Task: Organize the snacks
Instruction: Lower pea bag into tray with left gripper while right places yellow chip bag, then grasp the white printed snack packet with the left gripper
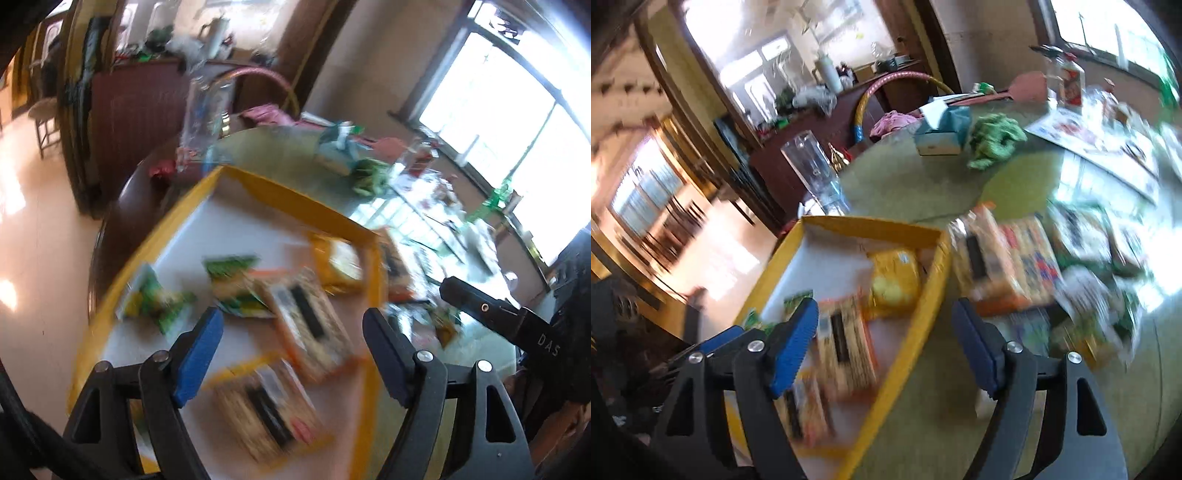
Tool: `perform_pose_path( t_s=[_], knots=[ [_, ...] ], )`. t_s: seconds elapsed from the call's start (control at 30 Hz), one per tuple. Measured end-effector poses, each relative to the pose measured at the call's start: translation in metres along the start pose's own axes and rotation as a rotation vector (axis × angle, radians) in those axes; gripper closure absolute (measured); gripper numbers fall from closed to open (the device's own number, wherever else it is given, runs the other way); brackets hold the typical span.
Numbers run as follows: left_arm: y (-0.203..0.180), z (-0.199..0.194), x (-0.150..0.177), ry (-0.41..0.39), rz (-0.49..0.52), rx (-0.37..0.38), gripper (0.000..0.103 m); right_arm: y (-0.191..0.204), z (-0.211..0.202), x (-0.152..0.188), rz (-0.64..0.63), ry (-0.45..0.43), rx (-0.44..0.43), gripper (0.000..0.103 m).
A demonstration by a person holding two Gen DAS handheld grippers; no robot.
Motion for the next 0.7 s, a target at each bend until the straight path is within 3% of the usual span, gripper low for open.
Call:
perform_pose_path(
  t_s=[0.13,0.23,0.53,0.7],
  knots=[
    [-0.038,-0.005,0.029,0.06,0.001,0.068,0.025,-0.043,-0.045,0.035,0.117,-0.039,-0.025,0.025],
    [-0.071,0.002,0.045,0.125,0.055,0.108,0.025,-0.08,-0.07,0.061,0.209,-0.057,-0.026,0.025],
    [-0.134,0.04,0.076,0.215,0.157,0.085,0.025,-0.167,-0.107,0.109,0.403,-0.087,0.005,0.024],
    [-0.14,0.077,0.074,0.238,0.097,0.029,0.025,-0.191,-0.109,0.119,0.43,-0.08,0.013,0.024]
  ],
)
Point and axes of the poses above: each gripper's, at about its wrist camera, not at the fingertips, and z roughly the way its jaws point, y to its left, x to its underside, the point moved 6 cm from there along z, roughly the way its jaws point, and after that the axes turned 3 degrees about -z, right-handed, at the moved point
